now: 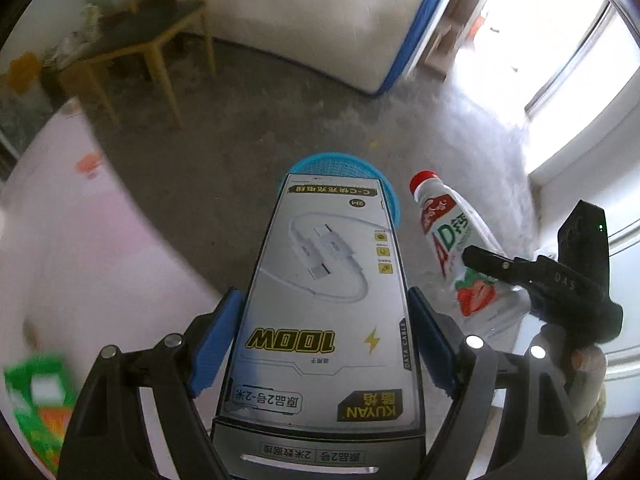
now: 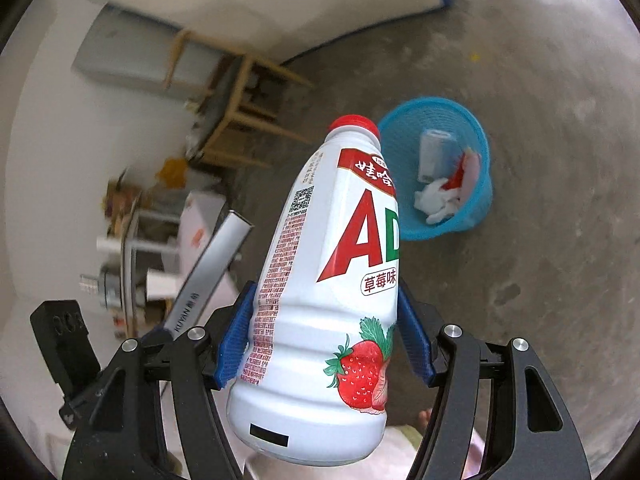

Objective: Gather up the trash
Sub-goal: 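Carry the AD bottle and cable box over the blue wastebasket and open both grippers, then move both tools back over the table toward the snack bags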

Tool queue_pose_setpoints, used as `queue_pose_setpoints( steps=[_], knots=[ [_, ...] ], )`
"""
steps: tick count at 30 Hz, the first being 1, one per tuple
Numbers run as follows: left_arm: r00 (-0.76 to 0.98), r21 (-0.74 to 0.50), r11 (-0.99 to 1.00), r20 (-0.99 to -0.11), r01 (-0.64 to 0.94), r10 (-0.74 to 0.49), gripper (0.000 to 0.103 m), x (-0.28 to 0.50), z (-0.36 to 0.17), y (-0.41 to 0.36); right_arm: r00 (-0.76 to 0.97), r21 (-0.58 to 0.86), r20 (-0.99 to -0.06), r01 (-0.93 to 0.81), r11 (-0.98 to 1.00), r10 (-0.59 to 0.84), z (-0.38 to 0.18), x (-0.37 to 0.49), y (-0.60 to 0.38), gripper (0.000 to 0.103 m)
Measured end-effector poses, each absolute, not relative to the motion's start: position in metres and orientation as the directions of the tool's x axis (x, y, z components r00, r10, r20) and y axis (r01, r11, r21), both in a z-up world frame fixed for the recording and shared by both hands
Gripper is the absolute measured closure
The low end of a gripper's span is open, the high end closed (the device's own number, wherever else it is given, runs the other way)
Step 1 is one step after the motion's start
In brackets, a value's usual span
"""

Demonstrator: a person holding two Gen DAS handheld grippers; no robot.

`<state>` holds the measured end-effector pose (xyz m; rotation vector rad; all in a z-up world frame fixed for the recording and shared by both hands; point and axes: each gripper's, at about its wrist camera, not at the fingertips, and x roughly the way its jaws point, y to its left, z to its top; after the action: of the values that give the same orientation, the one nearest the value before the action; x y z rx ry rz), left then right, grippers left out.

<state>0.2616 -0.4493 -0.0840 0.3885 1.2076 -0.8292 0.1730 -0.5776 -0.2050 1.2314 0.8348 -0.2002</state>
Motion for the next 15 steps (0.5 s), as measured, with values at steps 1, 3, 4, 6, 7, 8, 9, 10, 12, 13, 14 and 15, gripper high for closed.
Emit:
queue_pose_setpoints(
  steps=[1, 3, 4, 6, 7, 8, 9, 10, 12, 13, 14, 15],
  knots=[
    [0.11, -0.16, 0.659, -0.93, 0.735, -0.349, 0.023, 0.27, -0.095, -0.47, 0.698, 0.748, -0.66, 0.578, 0.326, 0.277, -0.216, 0.179, -0.588, 0.04],
    [0.092, -0.199, 0.67, -0.924, 0.716, -0.372, 0.021, 0.279, -0.11, -0.493, 0.709, 0.749, -0.661, 0.606, 0.268, 0.244, -0.237, 0.185, -0.605, 0.039],
    [0.084, -0.223, 0.683, -0.919, 0.695, -0.386, 0.019, 0.287, -0.12, -0.51, 0.717, 0.752, -0.658, 0.616, 0.234, 0.231, -0.249, 0.191, -0.614, 0.037],
    [0.078, -0.261, 0.7, -0.908, 0.665, -0.412, 0.013, 0.302, -0.134, -0.526, 0.717, 0.749, -0.663, 0.639, 0.178, 0.215, -0.272, 0.201, -0.627, 0.031],
    [0.069, -0.276, 0.713, -0.907, 0.645, -0.414, 0.013, 0.306, -0.144, -0.536, 0.707, 0.738, -0.674, 0.655, 0.161, 0.211, -0.285, 0.206, -0.631, 0.029],
    [0.069, -0.278, 0.723, -0.91, 0.632, -0.41, 0.013, 0.308, -0.149, -0.541, 0.692, 0.721, -0.692, 0.675, 0.154, 0.207, -0.291, 0.206, -0.631, 0.029],
    [0.066, -0.286, 0.734, -0.91, 0.616, -0.41, 0.013, 0.311, -0.152, -0.544, 0.675, 0.706, -0.707, 0.694, 0.143, 0.211, -0.302, 0.207, -0.632, 0.029],
    [0.057, -0.305, 0.739, -0.906, 0.6, -0.42, 0.013, 0.311, -0.156, -0.543, 0.683, 0.715, -0.697, 0.687, 0.129, 0.218, -0.307, 0.206, -0.631, 0.029],
    [0.045, -0.328, 0.731, -0.897, 0.598, -0.439, 0.013, 0.306, -0.153, -0.538, 0.698, 0.731, -0.68, 0.669, 0.135, 0.222, -0.307, 0.199, -0.628, 0.029],
    [0.045, -0.328, 0.723, -0.895, 0.608, -0.443, 0.013, 0.303, -0.149, -0.532, 0.696, 0.729, -0.684, 0.667, 0.156, 0.219, -0.305, 0.197, -0.628, 0.029],
    [0.056, -0.319, 0.711, -0.892, 0.627, -0.449, 0.013, 0.299, -0.143, -0.525, 0.691, 0.723, -0.69, 0.668, 0.175, 0.216, -0.303, 0.196, -0.629, 0.029],
    [0.069, -0.312, 0.705, -0.888, 0.636, -0.455, 0.013, 0.297, -0.138, -0.517, 0.687, 0.718, -0.696, 0.668, 0.196, 0.209, -0.299, 0.191, -0.628, 0.029]
  ],
)
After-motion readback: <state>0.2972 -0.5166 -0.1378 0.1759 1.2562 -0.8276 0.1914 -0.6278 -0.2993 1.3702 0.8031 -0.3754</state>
